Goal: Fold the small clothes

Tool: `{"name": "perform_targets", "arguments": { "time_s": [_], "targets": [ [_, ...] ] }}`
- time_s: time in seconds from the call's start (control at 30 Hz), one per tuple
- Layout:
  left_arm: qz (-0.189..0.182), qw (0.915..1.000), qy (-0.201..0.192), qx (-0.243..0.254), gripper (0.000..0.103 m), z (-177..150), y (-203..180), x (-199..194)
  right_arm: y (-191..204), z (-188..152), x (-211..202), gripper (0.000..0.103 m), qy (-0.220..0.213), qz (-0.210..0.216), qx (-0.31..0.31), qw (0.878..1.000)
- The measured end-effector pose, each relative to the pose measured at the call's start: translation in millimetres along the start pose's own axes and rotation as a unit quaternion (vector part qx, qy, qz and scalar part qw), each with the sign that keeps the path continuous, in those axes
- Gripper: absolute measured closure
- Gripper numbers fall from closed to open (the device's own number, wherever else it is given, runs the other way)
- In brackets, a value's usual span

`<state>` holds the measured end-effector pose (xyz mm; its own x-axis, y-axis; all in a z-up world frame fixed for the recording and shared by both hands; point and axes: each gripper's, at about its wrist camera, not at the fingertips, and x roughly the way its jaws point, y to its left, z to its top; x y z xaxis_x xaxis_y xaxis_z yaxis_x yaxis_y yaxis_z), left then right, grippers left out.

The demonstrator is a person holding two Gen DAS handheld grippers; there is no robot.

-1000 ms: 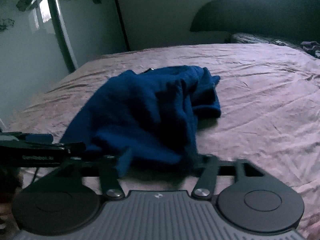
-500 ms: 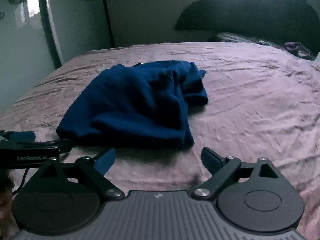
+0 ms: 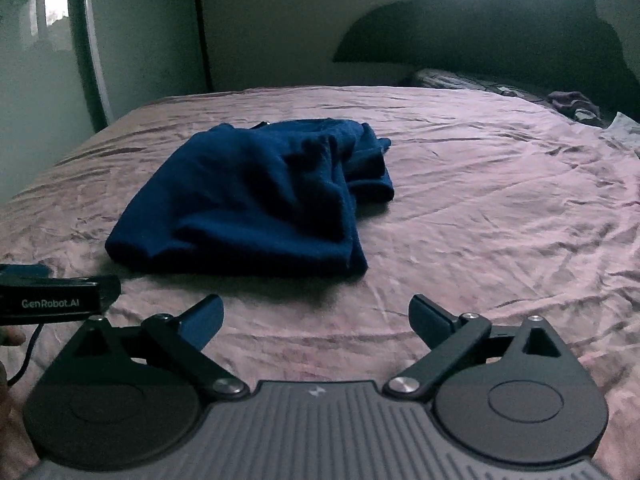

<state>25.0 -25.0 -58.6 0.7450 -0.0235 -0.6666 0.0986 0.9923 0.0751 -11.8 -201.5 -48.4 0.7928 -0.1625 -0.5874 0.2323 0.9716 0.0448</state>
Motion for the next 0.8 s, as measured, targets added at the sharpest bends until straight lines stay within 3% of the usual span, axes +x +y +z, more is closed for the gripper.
{"name": "perform_targets", "arguments": {
  "time_s": [0.8],
  "targets": [
    [0.017,0.9998,-0.012,0.003,0.005,-6,3,-11,6,-4,-6,0.002,0.003,0.003,-0.015,1.0]
  ]
}}
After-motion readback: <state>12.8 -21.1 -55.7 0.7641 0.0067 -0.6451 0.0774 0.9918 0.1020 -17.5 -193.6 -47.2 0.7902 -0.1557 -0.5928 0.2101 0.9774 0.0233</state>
